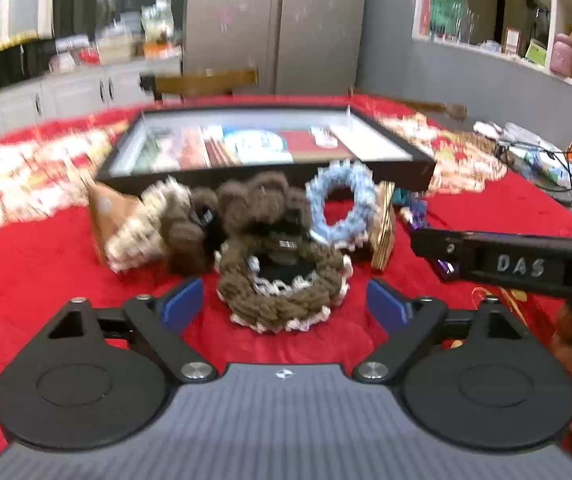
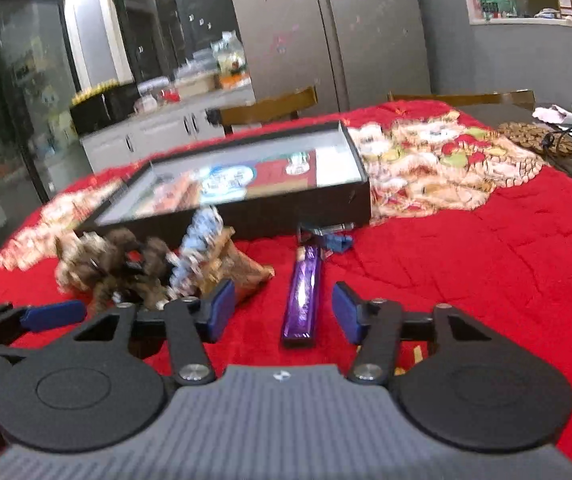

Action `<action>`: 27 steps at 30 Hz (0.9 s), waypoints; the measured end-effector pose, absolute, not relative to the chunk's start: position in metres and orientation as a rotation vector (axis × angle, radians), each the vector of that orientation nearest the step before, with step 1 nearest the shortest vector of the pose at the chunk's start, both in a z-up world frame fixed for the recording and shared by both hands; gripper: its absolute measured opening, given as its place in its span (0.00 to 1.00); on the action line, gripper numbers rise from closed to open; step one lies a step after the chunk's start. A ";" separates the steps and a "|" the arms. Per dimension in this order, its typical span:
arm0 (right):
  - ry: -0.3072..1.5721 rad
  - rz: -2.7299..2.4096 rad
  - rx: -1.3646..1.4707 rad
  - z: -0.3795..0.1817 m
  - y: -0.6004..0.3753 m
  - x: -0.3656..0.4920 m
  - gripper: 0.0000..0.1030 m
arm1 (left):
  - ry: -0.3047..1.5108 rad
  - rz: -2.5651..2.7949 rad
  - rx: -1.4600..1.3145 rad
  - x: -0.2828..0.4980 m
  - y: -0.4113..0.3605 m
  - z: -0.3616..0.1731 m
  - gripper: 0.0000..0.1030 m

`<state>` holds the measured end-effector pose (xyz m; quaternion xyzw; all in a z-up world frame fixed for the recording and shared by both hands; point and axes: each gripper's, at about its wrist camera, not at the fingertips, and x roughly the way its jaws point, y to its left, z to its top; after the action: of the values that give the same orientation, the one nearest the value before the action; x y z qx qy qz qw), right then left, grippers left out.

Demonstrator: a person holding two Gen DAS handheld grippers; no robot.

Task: Organize objects
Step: 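Grasp the purple lighter with the right tool while the left tool grasps the brown braided rope toy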

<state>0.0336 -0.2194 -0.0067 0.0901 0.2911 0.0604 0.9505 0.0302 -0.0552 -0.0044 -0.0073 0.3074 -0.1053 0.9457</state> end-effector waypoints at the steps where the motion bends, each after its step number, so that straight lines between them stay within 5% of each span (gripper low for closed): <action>1: 0.615 0.117 0.186 -0.009 -0.219 0.036 0.49 | 0.647 -0.222 -0.027 0.034 -0.054 -0.007 0.80; 6: 0.610 0.162 0.147 -0.008 -0.212 0.032 0.38 | 0.637 -0.204 -0.024 0.033 -0.054 -0.008 0.67; 8: 0.621 0.142 0.135 -0.009 -0.210 0.034 0.41 | 0.632 -0.198 -0.048 0.033 -0.050 -0.008 0.54; 10: 0.623 0.141 0.125 -0.008 -0.208 0.033 0.35 | 0.627 -0.180 -0.081 0.032 -0.043 -0.007 0.45; 16: 0.623 0.142 0.164 -0.009 -0.214 0.034 0.32 | 0.612 -0.198 -0.105 0.028 -0.040 -0.005 0.28; 27: 0.608 0.158 0.274 -0.009 -0.230 0.033 0.23 | 0.482 -0.195 -0.085 0.006 -0.040 0.005 0.26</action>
<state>0.0334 -0.2301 -0.0091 0.1343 0.2979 0.0772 0.9420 0.0063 -0.0399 0.0054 -0.0422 0.2380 -0.0965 0.9655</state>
